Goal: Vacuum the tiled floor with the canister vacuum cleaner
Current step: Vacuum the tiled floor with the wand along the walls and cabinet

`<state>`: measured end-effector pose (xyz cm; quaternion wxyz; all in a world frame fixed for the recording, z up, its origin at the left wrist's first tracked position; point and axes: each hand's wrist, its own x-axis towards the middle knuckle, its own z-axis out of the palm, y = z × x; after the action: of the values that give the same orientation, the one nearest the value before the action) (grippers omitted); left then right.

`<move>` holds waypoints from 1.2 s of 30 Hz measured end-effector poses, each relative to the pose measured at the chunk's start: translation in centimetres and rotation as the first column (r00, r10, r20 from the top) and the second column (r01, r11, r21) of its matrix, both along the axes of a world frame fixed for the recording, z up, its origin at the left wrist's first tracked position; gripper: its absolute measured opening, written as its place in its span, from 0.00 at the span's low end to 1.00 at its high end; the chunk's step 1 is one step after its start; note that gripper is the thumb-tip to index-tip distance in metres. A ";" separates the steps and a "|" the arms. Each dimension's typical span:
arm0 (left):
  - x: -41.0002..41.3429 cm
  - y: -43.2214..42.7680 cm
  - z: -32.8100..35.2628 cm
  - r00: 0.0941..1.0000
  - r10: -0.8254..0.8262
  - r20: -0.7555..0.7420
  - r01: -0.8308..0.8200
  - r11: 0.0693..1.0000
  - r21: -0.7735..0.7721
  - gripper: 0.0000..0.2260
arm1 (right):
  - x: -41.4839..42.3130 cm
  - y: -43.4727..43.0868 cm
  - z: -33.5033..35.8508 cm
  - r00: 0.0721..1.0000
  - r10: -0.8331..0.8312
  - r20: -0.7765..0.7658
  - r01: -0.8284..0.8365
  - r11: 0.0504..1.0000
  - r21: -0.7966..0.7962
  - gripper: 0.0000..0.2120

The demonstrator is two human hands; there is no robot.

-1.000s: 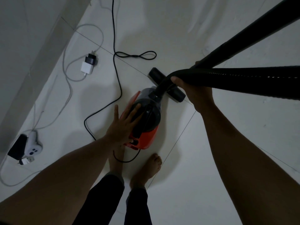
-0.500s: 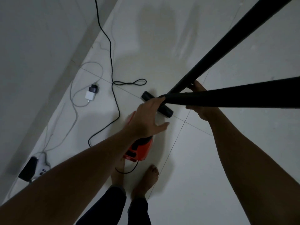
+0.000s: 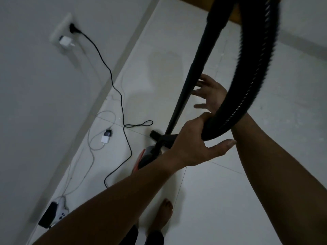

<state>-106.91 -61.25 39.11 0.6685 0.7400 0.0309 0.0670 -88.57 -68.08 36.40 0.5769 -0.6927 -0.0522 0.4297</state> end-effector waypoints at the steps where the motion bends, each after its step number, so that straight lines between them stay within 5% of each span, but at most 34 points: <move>1: -0.1 -0.1 2.2 1.000 0.001 0.006 -0.001 0.999 -0.043 0.16 | 0.0 0.3 2.0 0.999 -0.035 -0.003 0.035 0.999 -0.020 0.16; 4: -1.3 -0.2 9.5 0.999 0.045 0.013 -0.043 0.990 -0.137 0.17 | -1.9 1.1 9.1 0.992 -0.123 -0.002 0.122 0.990 -0.070 0.23; 7: -2.5 -0.1 14.9 0.986 0.139 -0.097 -0.160 0.950 -0.267 0.18 | -5.0 1.2 13.3 0.989 -0.144 0.016 0.145 0.986 -0.083 0.14; 9: -3.8 -0.1 17.6 0.965 0.201 -0.170 -0.246 0.919 -0.309 0.21 | -7.5 1.5 15.3 0.991 -0.110 -0.075 0.096 0.981 -0.169 0.19; 14: -9.2 -0.1 20.0 0.934 0.255 -0.250 -0.302 0.938 -0.172 0.23 | -12.5 0.4 18.4 0.917 -0.203 -0.344 0.089 0.943 -0.320 0.37; 19: -15.0 -0.3 20.1 0.947 0.189 -0.261 -0.225 0.968 -0.115 0.24 | -18.2 -0.5 18.7 0.771 -0.397 -0.498 0.302 0.916 -0.263 0.31; 23: -17.8 -0.7 19.6 0.942 0.177 -0.285 -0.225 0.964 -0.142 0.23 | -20.8 0.3 18.5 0.502 -0.522 -0.690 0.583 0.794 -0.176 0.26; 25: -18.5 -0.9 19.7 0.942 0.192 -0.277 -0.229 0.967 -0.108 0.22 | -21.1 0.8 18.2 0.439 -0.533 -0.724 0.653 0.742 -0.151 0.22; 36: -20.7 -0.6 16.3 0.906 0.164 -0.391 -0.188 0.982 -0.022 0.23 | -22.1 1.2 16.0 0.533 -0.553 -0.641 0.565 0.796 -0.218 0.11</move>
<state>-127.57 -61.85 55.38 0.6621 0.7126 0.2311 -0.0215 -110.63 -66.86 52.44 0.6667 -0.4624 0.3815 0.4429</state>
